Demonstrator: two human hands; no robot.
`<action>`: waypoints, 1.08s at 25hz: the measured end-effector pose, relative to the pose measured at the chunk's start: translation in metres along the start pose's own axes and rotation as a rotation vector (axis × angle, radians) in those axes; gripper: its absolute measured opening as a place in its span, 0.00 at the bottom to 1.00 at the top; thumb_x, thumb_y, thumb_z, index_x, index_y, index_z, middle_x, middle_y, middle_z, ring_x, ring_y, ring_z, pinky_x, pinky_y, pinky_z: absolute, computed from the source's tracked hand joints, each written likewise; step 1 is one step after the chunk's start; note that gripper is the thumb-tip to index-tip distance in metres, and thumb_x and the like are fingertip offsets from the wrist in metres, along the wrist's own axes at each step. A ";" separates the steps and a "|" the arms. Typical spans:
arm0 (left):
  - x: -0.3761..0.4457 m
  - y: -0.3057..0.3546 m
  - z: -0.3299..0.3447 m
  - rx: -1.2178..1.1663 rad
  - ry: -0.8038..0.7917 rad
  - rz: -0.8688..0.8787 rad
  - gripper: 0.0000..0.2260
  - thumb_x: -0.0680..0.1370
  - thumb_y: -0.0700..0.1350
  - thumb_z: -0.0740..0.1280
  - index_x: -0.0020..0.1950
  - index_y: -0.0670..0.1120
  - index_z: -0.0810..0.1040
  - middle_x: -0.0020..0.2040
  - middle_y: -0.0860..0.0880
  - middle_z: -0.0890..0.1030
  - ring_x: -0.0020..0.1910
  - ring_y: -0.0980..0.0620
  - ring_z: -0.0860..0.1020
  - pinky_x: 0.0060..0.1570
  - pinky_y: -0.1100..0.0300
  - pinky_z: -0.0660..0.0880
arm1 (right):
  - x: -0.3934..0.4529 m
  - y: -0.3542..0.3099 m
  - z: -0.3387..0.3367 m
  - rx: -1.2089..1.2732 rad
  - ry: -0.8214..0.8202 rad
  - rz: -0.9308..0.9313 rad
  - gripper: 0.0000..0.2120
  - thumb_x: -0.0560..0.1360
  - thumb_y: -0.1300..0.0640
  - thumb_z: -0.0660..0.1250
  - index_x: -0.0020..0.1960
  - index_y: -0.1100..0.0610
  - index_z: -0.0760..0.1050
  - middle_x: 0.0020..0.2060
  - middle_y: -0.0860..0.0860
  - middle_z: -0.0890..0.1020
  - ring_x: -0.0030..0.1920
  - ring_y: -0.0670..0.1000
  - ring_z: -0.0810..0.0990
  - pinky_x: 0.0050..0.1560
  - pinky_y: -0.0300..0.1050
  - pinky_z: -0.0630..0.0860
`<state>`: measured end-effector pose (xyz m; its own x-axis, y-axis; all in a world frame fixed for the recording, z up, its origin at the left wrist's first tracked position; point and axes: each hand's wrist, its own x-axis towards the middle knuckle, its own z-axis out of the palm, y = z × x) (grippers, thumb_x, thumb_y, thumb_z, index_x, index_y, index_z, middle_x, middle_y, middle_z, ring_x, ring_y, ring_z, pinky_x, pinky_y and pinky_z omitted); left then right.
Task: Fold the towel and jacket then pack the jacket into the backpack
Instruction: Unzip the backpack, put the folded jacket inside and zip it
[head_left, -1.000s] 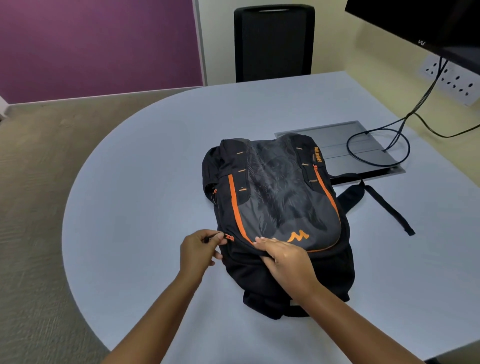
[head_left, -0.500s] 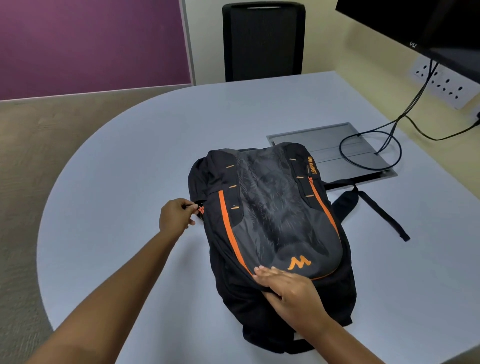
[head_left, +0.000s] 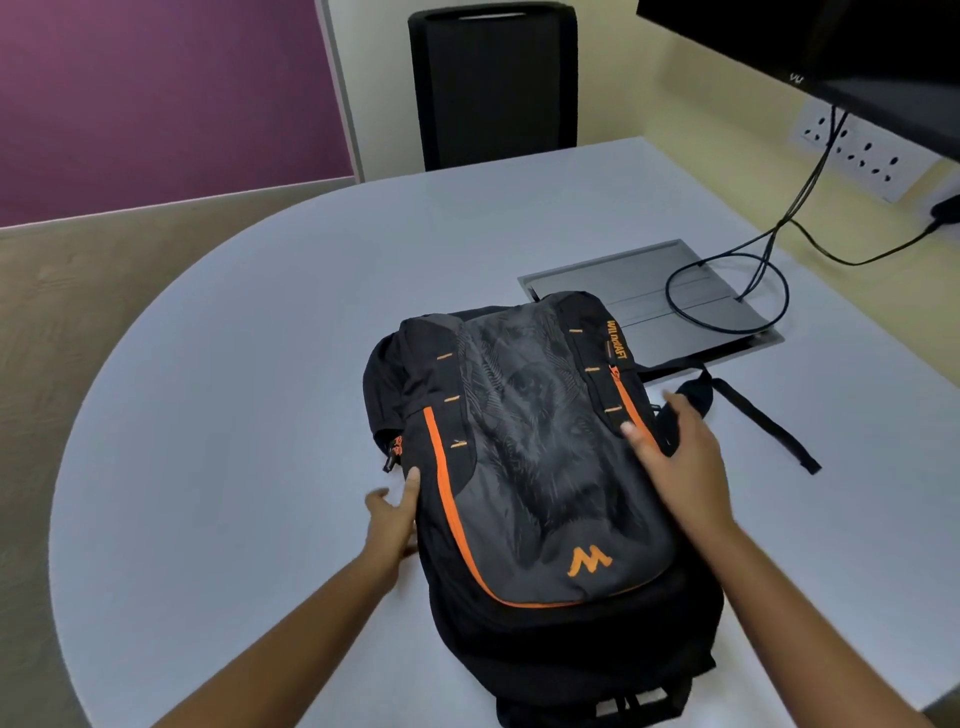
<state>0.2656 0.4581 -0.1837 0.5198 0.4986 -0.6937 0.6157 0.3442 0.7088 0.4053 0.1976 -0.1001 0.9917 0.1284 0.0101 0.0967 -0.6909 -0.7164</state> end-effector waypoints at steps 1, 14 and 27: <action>0.000 -0.001 0.003 -0.071 -0.087 -0.078 0.39 0.69 0.68 0.63 0.70 0.45 0.59 0.60 0.46 0.73 0.57 0.43 0.74 0.59 0.46 0.74 | 0.016 0.007 -0.001 0.032 -0.078 0.194 0.38 0.70 0.39 0.69 0.73 0.54 0.60 0.69 0.55 0.70 0.67 0.54 0.70 0.64 0.48 0.68; 0.005 0.039 -0.006 -0.237 -0.096 0.130 0.23 0.76 0.41 0.68 0.71 0.44 0.67 0.65 0.41 0.75 0.60 0.40 0.75 0.58 0.48 0.72 | 0.005 0.038 0.020 0.516 -0.438 0.554 0.29 0.65 0.41 0.74 0.61 0.54 0.75 0.52 0.54 0.83 0.52 0.56 0.82 0.58 0.53 0.77; -0.053 0.111 0.041 -0.288 -0.400 0.255 0.19 0.76 0.42 0.67 0.67 0.43 0.72 0.59 0.41 0.79 0.54 0.42 0.79 0.53 0.48 0.76 | -0.031 -0.011 -0.073 0.355 0.030 0.325 0.09 0.77 0.58 0.60 0.40 0.60 0.72 0.35 0.54 0.76 0.36 0.51 0.73 0.37 0.44 0.67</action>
<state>0.3308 0.4373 -0.0738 0.8501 0.2729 -0.4504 0.2832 0.4842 0.8279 0.3801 0.1487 -0.0415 0.9682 -0.0782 -0.2376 -0.2486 -0.4052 -0.8798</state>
